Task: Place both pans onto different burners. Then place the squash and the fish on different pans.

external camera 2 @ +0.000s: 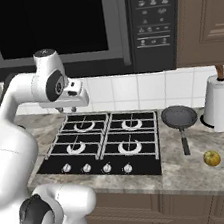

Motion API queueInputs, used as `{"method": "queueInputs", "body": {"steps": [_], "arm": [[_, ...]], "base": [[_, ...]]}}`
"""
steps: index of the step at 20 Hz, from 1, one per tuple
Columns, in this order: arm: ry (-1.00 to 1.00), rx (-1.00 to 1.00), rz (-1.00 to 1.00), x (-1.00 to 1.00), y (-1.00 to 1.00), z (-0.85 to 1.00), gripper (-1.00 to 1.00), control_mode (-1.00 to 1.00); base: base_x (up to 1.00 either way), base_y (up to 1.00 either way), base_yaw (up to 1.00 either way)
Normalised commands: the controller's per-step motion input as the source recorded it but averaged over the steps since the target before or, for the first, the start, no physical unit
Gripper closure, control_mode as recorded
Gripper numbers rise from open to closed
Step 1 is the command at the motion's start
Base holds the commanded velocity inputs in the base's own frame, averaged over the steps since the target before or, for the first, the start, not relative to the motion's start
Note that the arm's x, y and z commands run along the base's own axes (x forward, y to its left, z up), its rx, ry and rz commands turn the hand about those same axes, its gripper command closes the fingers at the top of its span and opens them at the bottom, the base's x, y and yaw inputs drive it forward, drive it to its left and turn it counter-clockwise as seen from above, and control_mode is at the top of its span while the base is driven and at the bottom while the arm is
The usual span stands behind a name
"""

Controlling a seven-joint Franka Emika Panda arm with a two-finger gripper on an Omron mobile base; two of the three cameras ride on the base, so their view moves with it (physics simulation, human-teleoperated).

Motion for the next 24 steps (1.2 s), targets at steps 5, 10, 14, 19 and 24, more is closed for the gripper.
{"method": "queueInputs", "body": {"steps": [5,10,14,19,24], "arm": [[0.00,0.01,0.00,0.00,0.00,-0.01,-1.00,-1.00],[0.00,0.03,0.00,-0.11,0.00,-0.12,-1.00,-1.00],[0.00,0.05,0.00,-0.30,0.00,-0.21,-1.00,-1.00],[0.00,0.04,0.00,-0.35,0.00,-0.28,-1.00,-1.00],[0.00,0.03,0.00,-0.39,0.04,-0.30,-1.00,-1.00]], "base": [[0.00,0.00,0.00],[0.00,0.00,0.00],[0.00,0.00,0.00],[0.00,0.00,0.00],[0.00,0.00,0.00]]}}
